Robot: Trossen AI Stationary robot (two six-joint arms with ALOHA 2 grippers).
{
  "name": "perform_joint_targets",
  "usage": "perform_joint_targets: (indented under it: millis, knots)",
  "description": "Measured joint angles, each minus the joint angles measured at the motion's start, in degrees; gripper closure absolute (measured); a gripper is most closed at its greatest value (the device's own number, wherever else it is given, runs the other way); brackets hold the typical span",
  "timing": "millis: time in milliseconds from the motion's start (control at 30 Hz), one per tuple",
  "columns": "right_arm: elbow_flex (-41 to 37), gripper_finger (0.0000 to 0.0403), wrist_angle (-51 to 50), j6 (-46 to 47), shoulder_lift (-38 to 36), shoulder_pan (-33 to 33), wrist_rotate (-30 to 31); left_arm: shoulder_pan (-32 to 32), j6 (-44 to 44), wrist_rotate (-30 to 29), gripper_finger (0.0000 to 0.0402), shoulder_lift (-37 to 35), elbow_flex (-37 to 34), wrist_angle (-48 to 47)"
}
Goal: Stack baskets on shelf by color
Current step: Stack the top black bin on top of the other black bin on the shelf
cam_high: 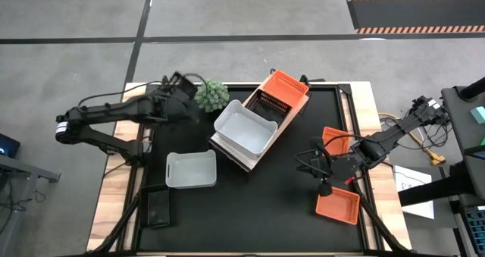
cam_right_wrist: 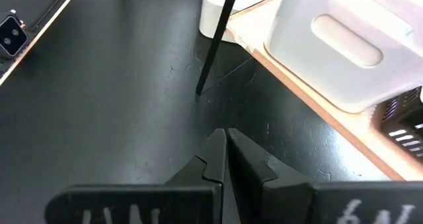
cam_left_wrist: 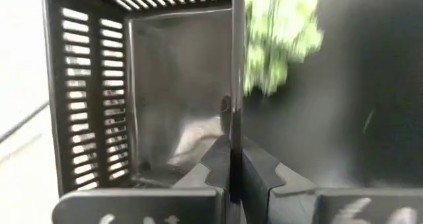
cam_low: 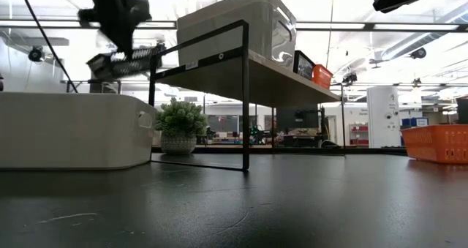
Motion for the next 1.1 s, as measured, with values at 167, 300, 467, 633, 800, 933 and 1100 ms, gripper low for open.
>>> perform_joint_targets:
  millis: [167,300,467,633,800,933,1100]
  knots:
    - [0.00,0.0394,0.00,0.02,0.00,0.01,0.00,-0.31,8.05,-2.53,0.0401,0.23,9.95,1.70]
    - [0.00,0.0394,0.02,1.70,0.00,0.02,0.00,-2.46,18.13,-2.47,0.0401,0.47,17.37,5.22]
    - [0.00,0.0391,1.32,4.57,0.00,0.01,0.02,-7.78,33.29,7.66,0.0401,0.70,24.94,14.61]
    - [0.15,0.0359,2.06,3.91,-0.21,0.02,-0.32,-16.32,46.70,17.55,0.0401,2.10,27.13,25.13]
    - [5.01,0.0301,0.58,1.31,-1.02,0.01,-5.78,-25.21,52.12,18.45,0.0401,4.13,28.33,27.83]
    - [13.58,0.0259,-2.08,-0.40,-1.03,0.02,-9.50,-30.79,52.11,18.41,0.0401,6.78,29.16,28.99]
    - [27.00,0.0225,-6.93,-5.30,1.11,0.00,-9.90,-33.77,50.57,18.64,0.0401,11.91,29.03,36.43]
